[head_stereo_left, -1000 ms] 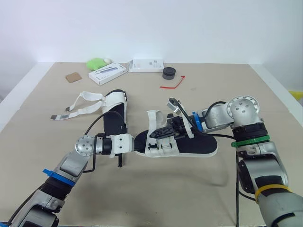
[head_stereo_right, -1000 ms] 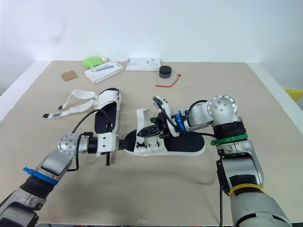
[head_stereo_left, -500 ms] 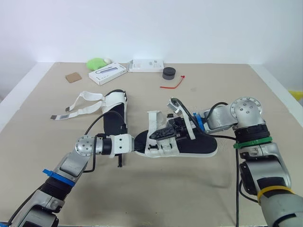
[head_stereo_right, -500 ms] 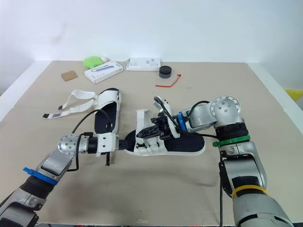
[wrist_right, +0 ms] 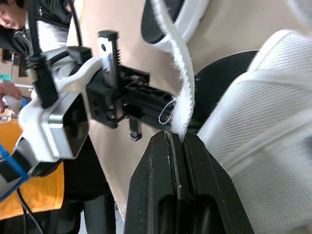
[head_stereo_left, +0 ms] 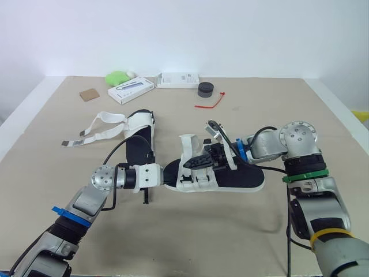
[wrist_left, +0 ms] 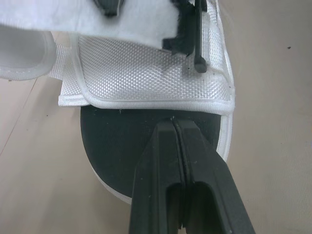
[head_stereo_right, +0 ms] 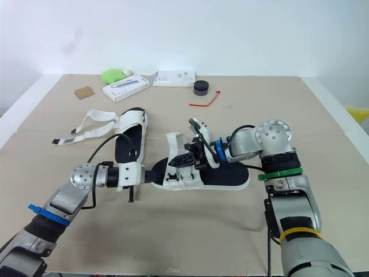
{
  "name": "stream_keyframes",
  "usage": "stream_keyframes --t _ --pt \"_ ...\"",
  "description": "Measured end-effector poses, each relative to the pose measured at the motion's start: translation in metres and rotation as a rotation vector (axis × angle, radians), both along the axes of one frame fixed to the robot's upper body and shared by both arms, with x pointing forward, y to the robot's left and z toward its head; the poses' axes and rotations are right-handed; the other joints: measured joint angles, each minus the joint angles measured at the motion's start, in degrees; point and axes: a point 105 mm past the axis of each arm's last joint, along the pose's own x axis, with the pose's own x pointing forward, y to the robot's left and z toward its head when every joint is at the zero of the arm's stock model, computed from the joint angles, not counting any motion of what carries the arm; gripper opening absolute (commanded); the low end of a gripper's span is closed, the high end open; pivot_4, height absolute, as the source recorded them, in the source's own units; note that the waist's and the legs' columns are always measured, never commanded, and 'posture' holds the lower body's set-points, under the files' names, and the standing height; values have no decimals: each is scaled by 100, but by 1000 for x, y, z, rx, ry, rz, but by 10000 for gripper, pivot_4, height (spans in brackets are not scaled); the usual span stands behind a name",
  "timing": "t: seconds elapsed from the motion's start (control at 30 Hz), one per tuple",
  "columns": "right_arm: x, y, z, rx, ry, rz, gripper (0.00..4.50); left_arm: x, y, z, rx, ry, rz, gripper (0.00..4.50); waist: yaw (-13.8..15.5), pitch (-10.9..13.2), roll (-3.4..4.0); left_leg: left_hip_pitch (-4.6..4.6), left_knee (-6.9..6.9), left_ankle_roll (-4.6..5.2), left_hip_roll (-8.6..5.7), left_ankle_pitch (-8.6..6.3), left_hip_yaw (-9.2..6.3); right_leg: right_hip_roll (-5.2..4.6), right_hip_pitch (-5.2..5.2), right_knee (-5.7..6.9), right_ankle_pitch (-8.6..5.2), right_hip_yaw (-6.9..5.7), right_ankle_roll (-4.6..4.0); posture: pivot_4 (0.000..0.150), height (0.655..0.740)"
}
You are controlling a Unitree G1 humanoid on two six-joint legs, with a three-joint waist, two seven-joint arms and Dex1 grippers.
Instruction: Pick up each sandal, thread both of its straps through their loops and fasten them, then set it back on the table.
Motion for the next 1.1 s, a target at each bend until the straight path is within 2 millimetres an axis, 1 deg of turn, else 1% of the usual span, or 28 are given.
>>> stream_keyframes --t 0.17,0.47,0.7,0.8,0.9,1.0,1.1 --pt "5 -2 -7 -52 -17 -25 669 0 0 0 0 0 0 0 0 -1 1 0 0 0 0 0 0 4 0 0 0 0 0 1500 7400" --pt "3 -2 -9 -93 -93 5 669 0 0 0 0 0 2 0 0 -3 5 1 0 0 1 0 -1 4 0 0 -1 0 1 1500 7400" --pt "-6 -2 -4 -123 -188 69 669 -1 -2 0 0 -4 -5 0 3 -4 7 -3 -2 0 -4 -1 -6 1 -1 -1 -4 -1 6 1500 7400" --pt "-9 0 0 -111 -209 94 669 -1 -2 0 2 -5 -9 0 3 -4 7 -4 -3 0 -9 -1 -7 -9 -1 -2 -2 -1 3 1500 7400" --pt "-12 1 3 -87 -210 111 669 -1 -3 0 3 -6 -12 0 3 -4 7 -5 -3 -1 -14 -1 -7 -32 -1 -3 8 -5 -14 1500 7400" --pt "-18 5 8 -53 -197 146 669 0 -3 0 3 -6 -12 0 3 -4 7 -6 -3 0 -15 -1 -8 -35 -1 -4 7 -8 -13 1500 7400" --pt "-20 6 8 -38 -171 156 669 0 -3 0 4 -5 -10 0 3 -4 7 -5 -3 0 -15 0 -8 -34 0 -5 4 -10 -8 1500 7400"
